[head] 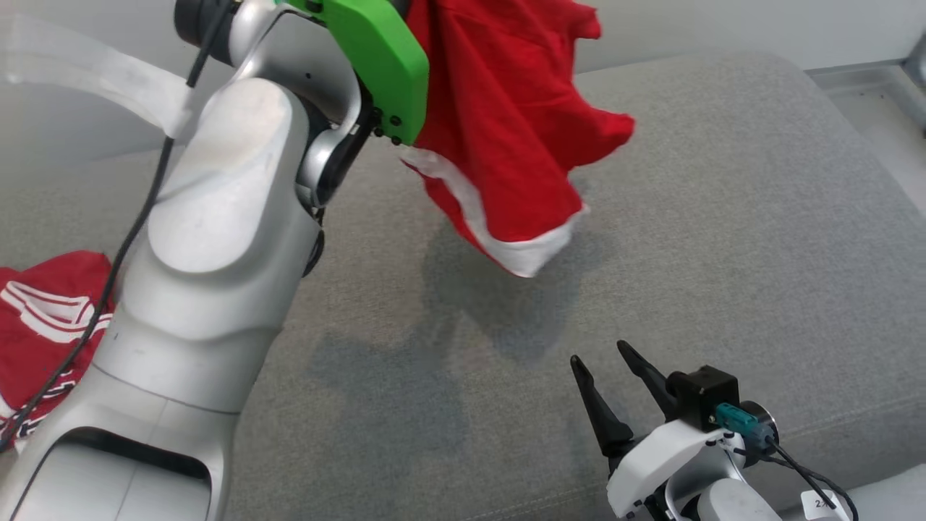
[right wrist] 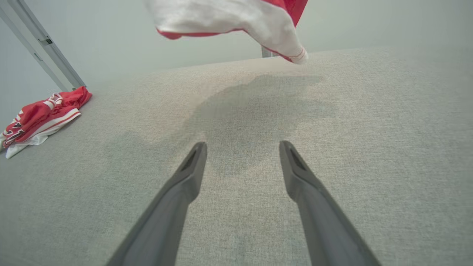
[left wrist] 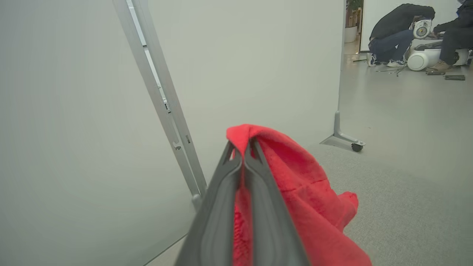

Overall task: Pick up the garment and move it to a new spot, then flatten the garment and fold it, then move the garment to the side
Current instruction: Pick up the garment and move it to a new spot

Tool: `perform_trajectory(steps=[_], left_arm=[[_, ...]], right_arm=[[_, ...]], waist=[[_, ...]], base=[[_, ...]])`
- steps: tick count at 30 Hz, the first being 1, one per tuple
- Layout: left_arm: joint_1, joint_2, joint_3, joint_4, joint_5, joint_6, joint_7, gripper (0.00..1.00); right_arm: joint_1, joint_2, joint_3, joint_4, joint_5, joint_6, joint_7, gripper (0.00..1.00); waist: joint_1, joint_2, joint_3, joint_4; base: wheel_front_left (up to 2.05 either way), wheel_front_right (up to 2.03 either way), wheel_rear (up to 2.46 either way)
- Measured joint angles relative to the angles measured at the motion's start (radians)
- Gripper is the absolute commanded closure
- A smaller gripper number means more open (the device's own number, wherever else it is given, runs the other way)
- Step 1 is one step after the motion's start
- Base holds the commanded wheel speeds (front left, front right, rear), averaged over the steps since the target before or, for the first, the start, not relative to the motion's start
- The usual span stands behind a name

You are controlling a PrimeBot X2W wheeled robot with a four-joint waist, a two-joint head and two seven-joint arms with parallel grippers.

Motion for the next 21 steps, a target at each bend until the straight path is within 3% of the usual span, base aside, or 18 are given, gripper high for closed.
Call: perform_trajectory(steps=[9, 19, 21], left_arm=[[0.086, -0.031, -0.077, 0.111, -0.029, 0.034, -0.003, 1.0], [0.109, 0.027, -0.086, 0.335, 0.032, 0.113, -0.119, 1.0], [0.101, 0.027, -0.085, 0.36, 0.04, 0.118, -0.173, 0.0]], right_arm=[[-0.025, 0.0, -0.013, 0.011, 0.004, 0.0, -0.016, 0.0], [-0.067, 0.0, 0.067, 0.022, 0.02, 0.0, -0.024, 0.0], [-0.072, 0.0, 0.078, 0.025, 0.022, 0.0, -0.025, 0.0]], waist=[[0.0, 0.0, 0.048, -0.03], [0.0, 0.0, 0.092, -0.05], [0.0, 0.0, 0.097, -0.06]], base=[[0.0, 0.0, 0.0], [0.0, 0.0, 0.0], [0.0, 0.0, 0.0]])
